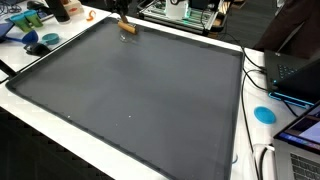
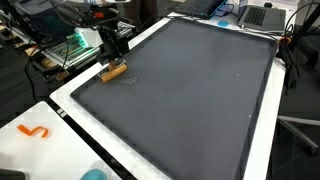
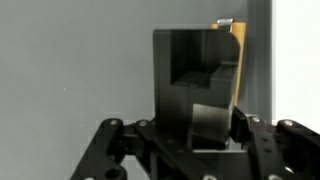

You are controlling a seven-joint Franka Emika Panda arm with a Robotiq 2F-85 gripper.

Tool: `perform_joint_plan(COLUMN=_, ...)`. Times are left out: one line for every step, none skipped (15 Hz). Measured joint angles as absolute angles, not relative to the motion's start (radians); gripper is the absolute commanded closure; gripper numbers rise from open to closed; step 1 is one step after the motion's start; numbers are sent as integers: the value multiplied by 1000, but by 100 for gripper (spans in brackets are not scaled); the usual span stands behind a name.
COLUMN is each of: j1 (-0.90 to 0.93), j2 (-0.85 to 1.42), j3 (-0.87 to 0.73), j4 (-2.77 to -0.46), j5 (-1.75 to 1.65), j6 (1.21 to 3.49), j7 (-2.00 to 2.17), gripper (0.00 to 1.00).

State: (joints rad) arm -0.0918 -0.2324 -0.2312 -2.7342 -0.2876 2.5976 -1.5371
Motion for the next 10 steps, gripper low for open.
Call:
perform_joint_plan(j1=-94, j2=-222, j3=-231, j4=-2733, j5=-287, j6=2616, j7=-1539, gripper=75)
perform_joint_plan(j1=-96, j2=-215, j3=-231, j4=-2730, j5=-287, j6=2632, j7=-1539, gripper=75)
perform_joint_plan(j1=-96, j2=-209, j3=-232, j4=-2728, j5=-281, j6=2648, j7=-1539, gripper=75)
perform_joint_plan(j1=-97, j2=-203, j3=-233, j4=-2728, j5=-277, j6=2666, j7=-1540, gripper=75)
perform_joint_plan(j1=-98, j2=-198, j3=-233, j4=-2728, j5=-272, j6=2685, j7=-1540, gripper=75)
perform_joint_plan(j1=-98, j2=-193, j3=-234, j4=-2728, j5=-263, j6=2702, j7=-1541, gripper=75)
perform_joint_plan(j1=-98, j2=-188, j3=-235, j4=-2728, j5=-248, j6=2716, j7=-1548, gripper=75)
perform_joint_plan(j1=-98, j2=-184, j3=-236, j4=-2728, j5=-228, j6=2727, j7=-1561, gripper=75)
perform_joint_plan(j1=-96, j2=-181, j3=-238, j4=-2727, j5=-202, j6=2734, j7=-1581, gripper=75)
perform_joint_plan(j1=-93, j2=-179, j3=-242, j4=-2727, j5=-169, j6=2740, j7=-1612, gripper=75)
